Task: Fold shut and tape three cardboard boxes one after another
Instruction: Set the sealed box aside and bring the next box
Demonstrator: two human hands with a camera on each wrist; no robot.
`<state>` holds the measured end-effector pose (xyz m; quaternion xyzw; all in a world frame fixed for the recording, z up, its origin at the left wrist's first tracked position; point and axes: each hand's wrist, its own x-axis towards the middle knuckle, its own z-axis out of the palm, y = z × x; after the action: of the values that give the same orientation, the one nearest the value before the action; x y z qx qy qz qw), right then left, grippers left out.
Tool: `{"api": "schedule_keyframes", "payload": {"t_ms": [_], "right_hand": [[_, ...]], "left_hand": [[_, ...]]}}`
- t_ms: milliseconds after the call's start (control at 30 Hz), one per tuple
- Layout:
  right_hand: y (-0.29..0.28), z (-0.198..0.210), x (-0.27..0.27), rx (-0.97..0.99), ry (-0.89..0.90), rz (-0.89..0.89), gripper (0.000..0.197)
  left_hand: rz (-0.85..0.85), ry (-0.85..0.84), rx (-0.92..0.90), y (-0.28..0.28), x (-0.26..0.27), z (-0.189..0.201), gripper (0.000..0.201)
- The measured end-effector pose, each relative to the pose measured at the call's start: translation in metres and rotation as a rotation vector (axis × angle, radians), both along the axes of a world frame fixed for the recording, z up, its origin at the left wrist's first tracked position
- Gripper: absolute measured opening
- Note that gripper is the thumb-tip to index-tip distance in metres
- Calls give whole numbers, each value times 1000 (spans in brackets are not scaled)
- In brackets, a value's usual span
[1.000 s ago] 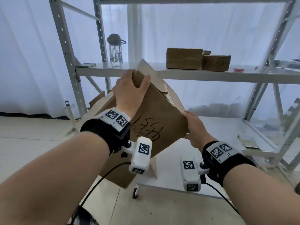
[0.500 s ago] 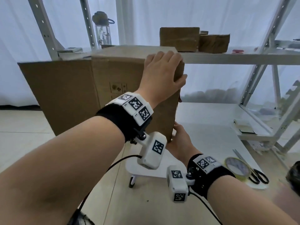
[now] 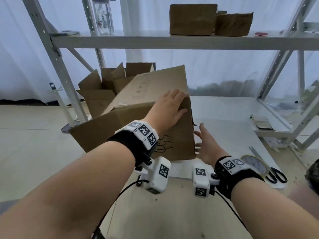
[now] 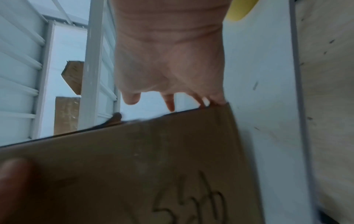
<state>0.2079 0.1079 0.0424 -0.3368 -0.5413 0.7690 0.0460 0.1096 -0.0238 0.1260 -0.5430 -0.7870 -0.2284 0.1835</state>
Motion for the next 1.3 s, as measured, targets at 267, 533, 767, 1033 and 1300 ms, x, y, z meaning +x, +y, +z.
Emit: {"api": "schedule_keyframes", "payload": {"t_ms": [267, 533, 767, 1033, 1300], "right_hand": [[29, 81, -13, 766, 244, -41, 45], [-20, 105, -50, 1705, 26, 358, 60], [-47, 79, -60, 1802, -271, 509, 69], [-32, 83, -50, 1721, -260, 417, 66], [-26, 132, -35, 1497, 81, 355, 83]], "left_hand": [[-22, -69, -21, 12, -4, -24, 38], [418, -3, -91, -48, -24, -21, 49], [849, -43, -258, -134, -52, -22, 55], [810, -3, -175, -140, -36, -3, 32], [550, 331, -33, -88, 1, 75, 40]]}}
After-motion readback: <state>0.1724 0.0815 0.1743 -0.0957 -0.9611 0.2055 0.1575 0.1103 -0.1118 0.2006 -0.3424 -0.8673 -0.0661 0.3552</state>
